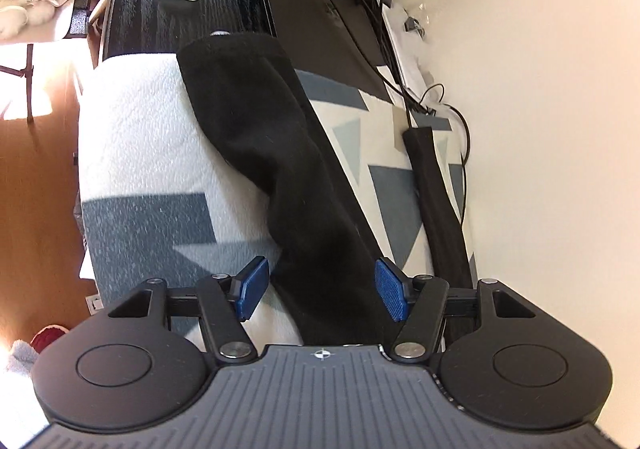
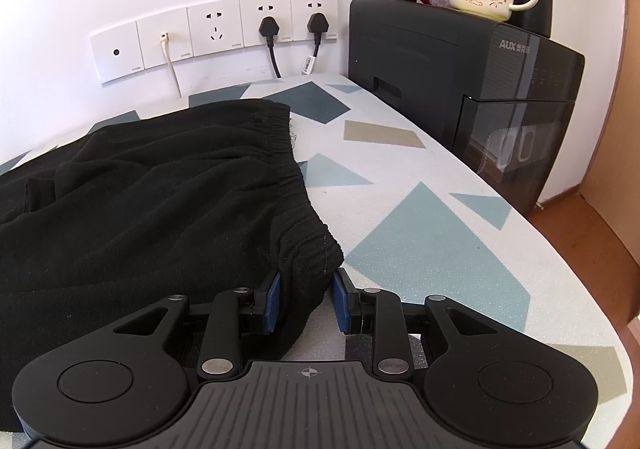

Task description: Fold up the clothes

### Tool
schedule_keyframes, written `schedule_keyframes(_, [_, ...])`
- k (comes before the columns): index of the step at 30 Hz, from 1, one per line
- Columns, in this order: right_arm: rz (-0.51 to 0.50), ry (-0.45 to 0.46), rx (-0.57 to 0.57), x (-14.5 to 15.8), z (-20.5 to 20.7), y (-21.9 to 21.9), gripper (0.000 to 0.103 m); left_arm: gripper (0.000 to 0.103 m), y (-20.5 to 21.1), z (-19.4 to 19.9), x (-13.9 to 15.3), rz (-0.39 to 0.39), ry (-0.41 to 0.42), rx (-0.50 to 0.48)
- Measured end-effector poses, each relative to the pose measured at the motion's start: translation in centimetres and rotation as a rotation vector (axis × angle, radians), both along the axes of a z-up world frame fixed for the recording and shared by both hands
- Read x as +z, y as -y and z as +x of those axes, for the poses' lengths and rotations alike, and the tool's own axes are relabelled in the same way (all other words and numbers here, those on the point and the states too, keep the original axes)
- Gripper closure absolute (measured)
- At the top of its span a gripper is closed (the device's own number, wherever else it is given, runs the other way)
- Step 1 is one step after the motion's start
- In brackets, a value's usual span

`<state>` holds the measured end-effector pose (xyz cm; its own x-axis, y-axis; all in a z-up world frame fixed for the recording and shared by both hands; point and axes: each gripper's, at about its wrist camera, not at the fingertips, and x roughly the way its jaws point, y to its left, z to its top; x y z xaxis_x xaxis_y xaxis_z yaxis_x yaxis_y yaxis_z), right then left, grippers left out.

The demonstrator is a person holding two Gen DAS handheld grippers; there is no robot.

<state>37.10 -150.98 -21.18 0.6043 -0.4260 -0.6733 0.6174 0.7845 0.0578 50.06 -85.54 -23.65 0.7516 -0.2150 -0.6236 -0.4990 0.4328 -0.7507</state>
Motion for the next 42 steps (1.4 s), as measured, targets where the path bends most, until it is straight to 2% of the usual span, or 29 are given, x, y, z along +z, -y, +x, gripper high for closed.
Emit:
schedule_keyframes(7, [-0.007,-0.013,-0.004,0.0,0.2,-0.2,0.077,0.042,0.3,2.0,0.1,0.102,0.011,-0.036])
schedule_keyframes(9, [-0.008,-0.017,-0.005,0.1,0.3,-0.3,0.077,0.043,0.4,2.4,0.3,0.077,0.015,-0.05])
schedule_keyframes(11, [-0.008,-0.022,-0.006,0.1,0.3,-0.3,0.077,0.05,0.5,2.4,0.4,0.033,0.038,-0.098])
schedule_keyframes(13, [-0.008,-0.024,-0.006,0.1,0.4,-0.3,0.077,0.052,0.7,2.2,0.5,0.01,0.062,-0.145])
schedule_keyframes(15, [-0.006,-0.024,-0.008,0.1,0.4,-0.3,0.077,0.06,0.9,2.2,0.5,0.018,0.054,-0.165])
schedule_keyframes(16, [-0.004,-0.022,-0.011,0.1,0.4,-0.3,0.077,0.068,0.9,2.1,0.3,0.02,0.029,-0.156])
schedule_keyframes(17, [0.002,-0.02,-0.013,0.1,0.4,-0.2,0.077,0.082,0.8,2.1,0.0,0.019,0.005,-0.145])
schedule_keyframes(19, [0.023,-0.021,-0.015,0.3,0.4,0.1,0.077,0.094,0.4,1.9,-0.4,-0.001,-0.03,-0.107])
schedule_keyframes(20, [0.039,-0.023,-0.013,0.4,0.4,0.3,0.076,0.097,0.3,1.9,-0.2,0.001,-0.03,-0.094])
schedule_keyframes(24, [0.222,0.028,-0.047,1.0,-0.4,3.0,0.085,0.1,-0.1,1.6,2.5,0.093,0.048,-0.07])
schedule_keyframes(27, [0.325,0.118,-0.115,1.8,-1.8,4.8,0.09,0.101,-0.8,1.4,5.0,0.055,0.139,-0.041])
schedule_keyframes(31, [0.39,0.2,-0.127,2.8,-2.9,5.6,0.091,0.101,-0.2,1.8,8.5,0.066,0.237,-0.048])
schedule_keyframes(34, [0.409,0.253,-0.139,3.5,-3.6,5.9,0.091,0.101,0.7,1.7,10.1,0.059,0.269,-0.065])
schedule_keyframes(37, [0.418,0.306,-0.176,4.1,-4.7,6.5,0.092,0.101,2.2,1.2,10.6,0.064,0.246,-0.107])
schedule_keyframes(42, [0.422,0.388,-0.275,5.0,-7.9,8.0,0.094,0.101,4.5,-1.0,8.2,0.031,0.149,-0.163])
